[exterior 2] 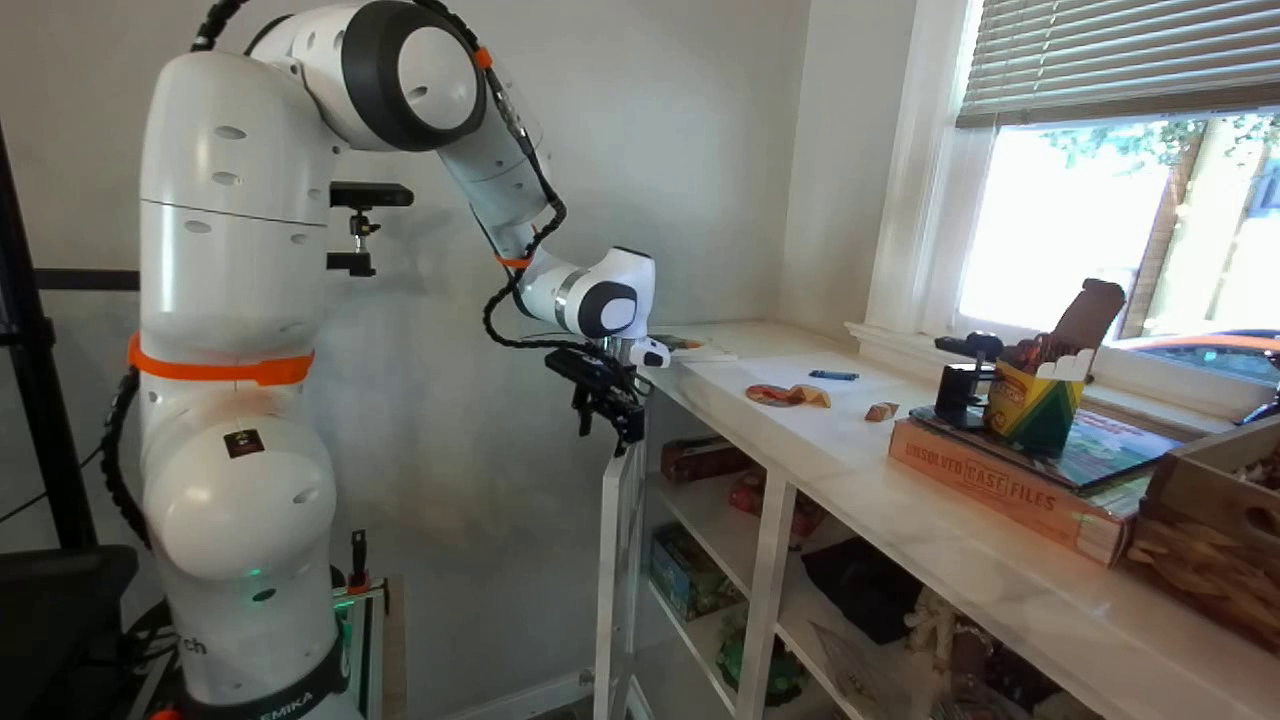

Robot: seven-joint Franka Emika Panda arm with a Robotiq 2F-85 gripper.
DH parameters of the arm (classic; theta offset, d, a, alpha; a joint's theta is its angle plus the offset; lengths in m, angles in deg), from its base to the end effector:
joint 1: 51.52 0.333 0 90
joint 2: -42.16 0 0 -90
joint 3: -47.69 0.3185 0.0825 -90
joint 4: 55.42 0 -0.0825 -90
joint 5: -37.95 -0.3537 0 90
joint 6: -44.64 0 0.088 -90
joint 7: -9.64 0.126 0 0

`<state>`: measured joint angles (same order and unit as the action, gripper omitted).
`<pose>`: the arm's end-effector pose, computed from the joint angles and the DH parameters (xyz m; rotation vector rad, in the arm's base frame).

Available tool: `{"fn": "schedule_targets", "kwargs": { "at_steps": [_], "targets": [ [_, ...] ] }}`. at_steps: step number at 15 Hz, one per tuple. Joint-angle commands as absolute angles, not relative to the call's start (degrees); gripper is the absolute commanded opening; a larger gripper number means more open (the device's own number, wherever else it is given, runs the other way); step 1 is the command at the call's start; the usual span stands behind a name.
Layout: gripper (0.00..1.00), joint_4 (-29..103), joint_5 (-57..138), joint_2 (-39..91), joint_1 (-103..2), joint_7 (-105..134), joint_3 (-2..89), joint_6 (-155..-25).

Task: Close the left cabinet door.

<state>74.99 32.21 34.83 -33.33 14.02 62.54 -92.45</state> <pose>0.4249 0.2787 0.3074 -2.9799 -0.6423 0.0611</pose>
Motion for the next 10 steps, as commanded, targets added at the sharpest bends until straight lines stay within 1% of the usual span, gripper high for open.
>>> {"fn": "schedule_targets", "kwargs": {
  "at_steps": [1,10],
  "targets": [
    [1.0,76.27,33.17,34.77,-34.26,12.84,62.77,-91.96],
    [1.0,76.51,44.5,34.75,-34.16,20.74,60.58,-89.49]
  ]
}}
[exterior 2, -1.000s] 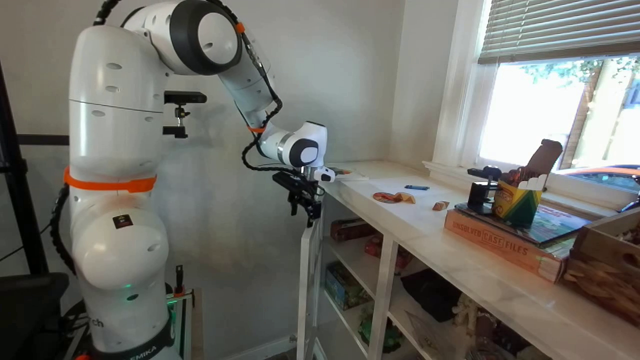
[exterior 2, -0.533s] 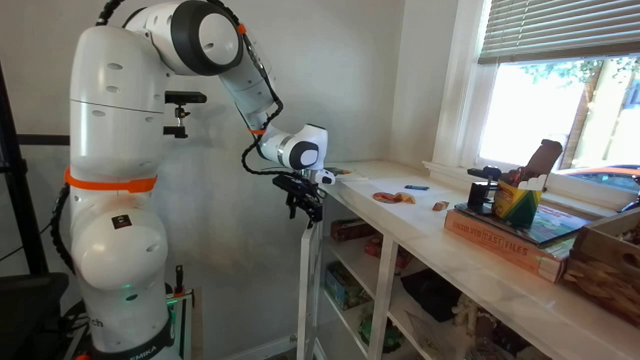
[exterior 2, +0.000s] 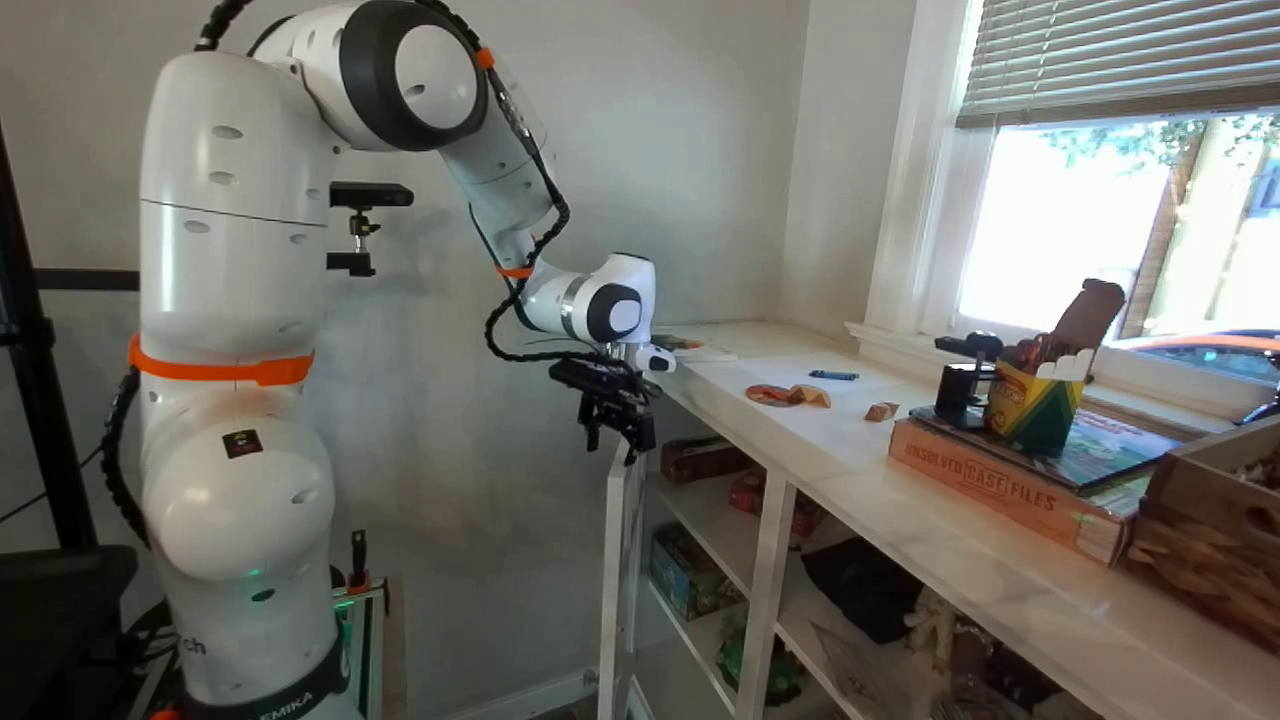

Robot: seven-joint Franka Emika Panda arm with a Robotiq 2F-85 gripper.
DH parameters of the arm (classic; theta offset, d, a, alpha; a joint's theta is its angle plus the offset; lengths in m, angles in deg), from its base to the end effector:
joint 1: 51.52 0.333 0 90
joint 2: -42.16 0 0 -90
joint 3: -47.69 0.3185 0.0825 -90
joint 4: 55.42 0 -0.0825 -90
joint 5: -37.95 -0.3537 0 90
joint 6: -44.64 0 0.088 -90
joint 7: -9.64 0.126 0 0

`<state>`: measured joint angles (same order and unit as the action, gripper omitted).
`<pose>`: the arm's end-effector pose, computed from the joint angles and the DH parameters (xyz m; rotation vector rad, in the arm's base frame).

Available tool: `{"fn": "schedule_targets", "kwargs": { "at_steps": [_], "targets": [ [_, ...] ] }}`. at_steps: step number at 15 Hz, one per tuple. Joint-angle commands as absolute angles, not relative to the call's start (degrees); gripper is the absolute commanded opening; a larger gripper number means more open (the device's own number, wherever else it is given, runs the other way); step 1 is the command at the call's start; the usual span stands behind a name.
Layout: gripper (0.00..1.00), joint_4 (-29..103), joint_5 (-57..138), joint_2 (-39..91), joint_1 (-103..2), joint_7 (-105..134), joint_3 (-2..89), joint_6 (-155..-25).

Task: Close the left cabinet door.

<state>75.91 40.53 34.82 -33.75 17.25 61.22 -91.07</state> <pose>0.4274 0.2587 0.2986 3.0471 0.6899 -0.0698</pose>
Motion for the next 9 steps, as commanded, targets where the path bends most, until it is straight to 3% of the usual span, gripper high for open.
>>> {"fn": "schedule_targets", "kwargs": {
  "at_steps": [1,9],
  "targets": [
    [1.0,76.42,45.73,34.72,-34.18,21.8,60.28,-89.11],
    [1.0,76.08,50.63,34.32,-34.7,28.22,58.83,-87.1]
  ]
}}
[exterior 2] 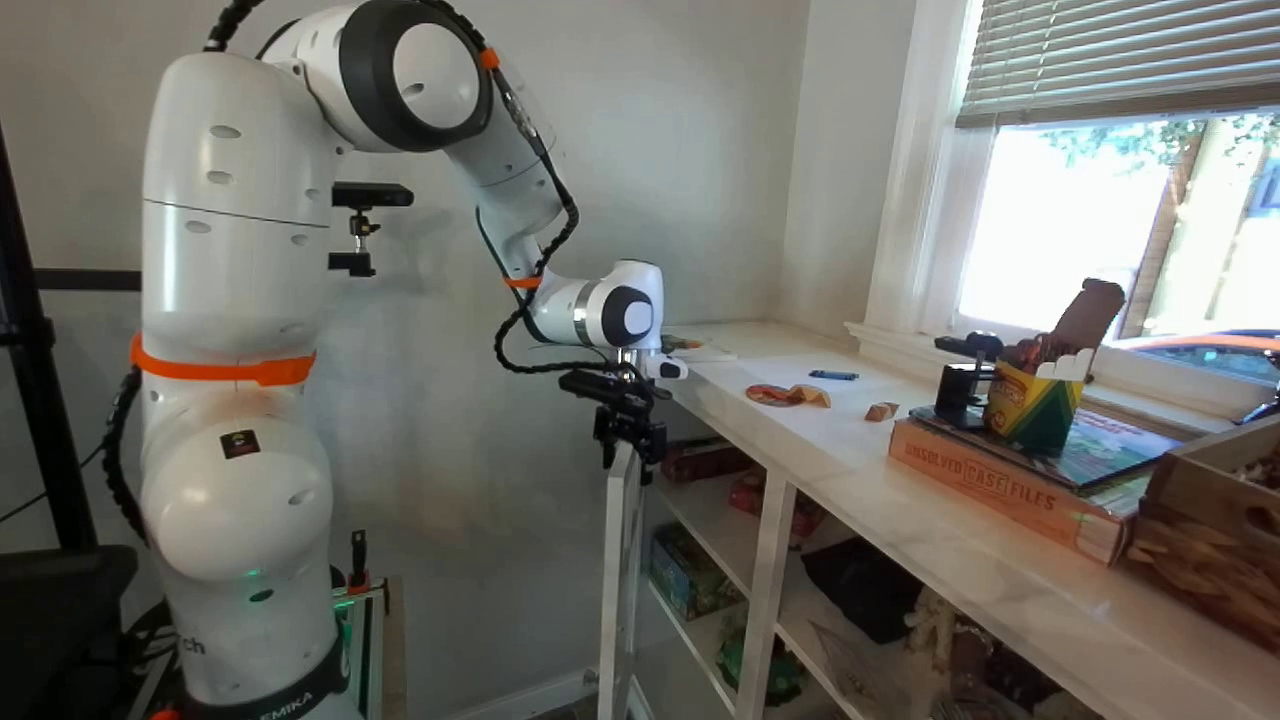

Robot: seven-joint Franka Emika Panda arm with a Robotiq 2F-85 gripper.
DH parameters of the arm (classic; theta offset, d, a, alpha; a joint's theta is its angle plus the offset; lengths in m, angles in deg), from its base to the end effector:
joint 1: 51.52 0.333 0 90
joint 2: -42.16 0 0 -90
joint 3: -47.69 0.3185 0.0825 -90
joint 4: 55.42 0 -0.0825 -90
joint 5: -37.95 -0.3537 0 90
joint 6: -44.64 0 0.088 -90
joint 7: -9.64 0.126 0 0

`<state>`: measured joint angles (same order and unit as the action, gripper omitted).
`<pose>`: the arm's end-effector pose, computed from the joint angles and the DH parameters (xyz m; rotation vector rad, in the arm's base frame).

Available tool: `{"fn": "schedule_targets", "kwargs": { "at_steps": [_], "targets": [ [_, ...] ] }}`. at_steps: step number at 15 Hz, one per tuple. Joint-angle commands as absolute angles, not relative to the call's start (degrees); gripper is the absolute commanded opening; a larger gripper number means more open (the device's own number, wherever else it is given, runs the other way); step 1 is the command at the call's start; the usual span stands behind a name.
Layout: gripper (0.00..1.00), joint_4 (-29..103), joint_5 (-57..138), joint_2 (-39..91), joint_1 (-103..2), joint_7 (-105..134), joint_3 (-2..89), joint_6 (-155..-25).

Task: Close the left cabinet door.

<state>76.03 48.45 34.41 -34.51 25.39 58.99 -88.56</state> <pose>0.4367 0.2290 0.2906 2.9635 0.5257 -0.0830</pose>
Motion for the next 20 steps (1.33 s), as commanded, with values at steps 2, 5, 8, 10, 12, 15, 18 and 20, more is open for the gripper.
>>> {"fn": "schedule_targets", "kwargs": {
  "at_steps": [2,5,8,10,12,15,18,20],
  "targets": [
    [1.0,76.23,51.06,34.36,-34.82,28.61,58.66,-86.77],
    [1.0,76.3,51.83,34.28,-34.95,29.09,58.37,-86.56],
    [1.0,76.55,53.36,34.24,-35.22,30.16,57.84,-86.57],
    [1.0,76.9,54.37,34.06,-35.53,31.01,57.31,-87.08],
    [1.0,77.09,55.16,33.99,-35.78,31.74,56.91,-87.18],
    [1.0,77.14,56.27,33.99,-36.2,32.95,56.23,-87.26],
    [1.0,77.12,57.57,34.11,-36.67,34.76,55.48,-87.51],
    [1.0,77.2,58.32,34.34,-36.93,36.22,55.02,-87.7]
  ]
}}
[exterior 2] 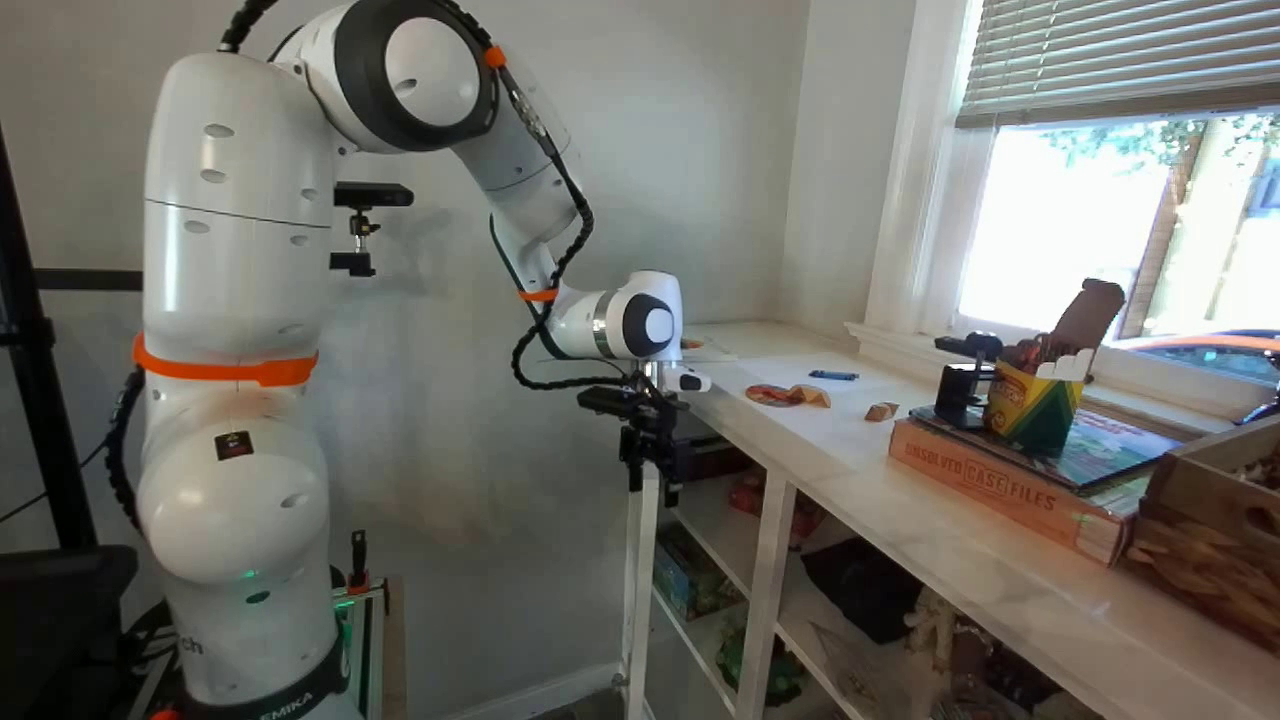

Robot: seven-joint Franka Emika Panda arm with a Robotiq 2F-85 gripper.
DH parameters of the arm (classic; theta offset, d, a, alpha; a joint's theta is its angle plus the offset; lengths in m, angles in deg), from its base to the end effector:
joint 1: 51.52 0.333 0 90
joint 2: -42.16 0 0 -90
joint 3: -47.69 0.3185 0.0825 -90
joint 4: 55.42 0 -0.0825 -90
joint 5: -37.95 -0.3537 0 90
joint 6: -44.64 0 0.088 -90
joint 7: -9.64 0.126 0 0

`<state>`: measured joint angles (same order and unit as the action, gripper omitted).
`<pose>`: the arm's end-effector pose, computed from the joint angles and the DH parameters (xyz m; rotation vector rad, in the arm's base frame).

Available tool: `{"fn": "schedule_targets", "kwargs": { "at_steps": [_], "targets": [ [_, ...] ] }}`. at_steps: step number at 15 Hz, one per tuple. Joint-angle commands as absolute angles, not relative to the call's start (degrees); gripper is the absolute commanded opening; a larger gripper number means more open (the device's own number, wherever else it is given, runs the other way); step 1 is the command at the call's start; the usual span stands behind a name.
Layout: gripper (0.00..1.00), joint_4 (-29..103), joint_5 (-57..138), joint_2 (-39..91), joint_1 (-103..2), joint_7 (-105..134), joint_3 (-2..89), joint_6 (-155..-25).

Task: Close the left cabinet door.

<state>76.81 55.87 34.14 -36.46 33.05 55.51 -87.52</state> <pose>0.4522 0.1797 0.2821 2.8885 0.3155 -0.0698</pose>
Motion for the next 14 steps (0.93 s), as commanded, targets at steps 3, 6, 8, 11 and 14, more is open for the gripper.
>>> {"fn": "schedule_targets", "kwargs": {
  "at_steps": [3,6,8,11,14],
  "targets": [
    [1.0,77.55,59.21,34.79,-37.14,37.87,54.54,-87.8],
    [1.0,77.89,60.13,35.55,-37.25,40.82,54.09,-86.87],
    [1.0,78.34,60.72,35.95,-37.46,42.62,53.74,-87.44],
    [1.0,78.48,61.15,36.07,-37.83,44.62,53.43,-87.9],
    [1.0,78.36,61.45,36.28,-38.05,45.99,53.37,-87.84]
  ]
}}
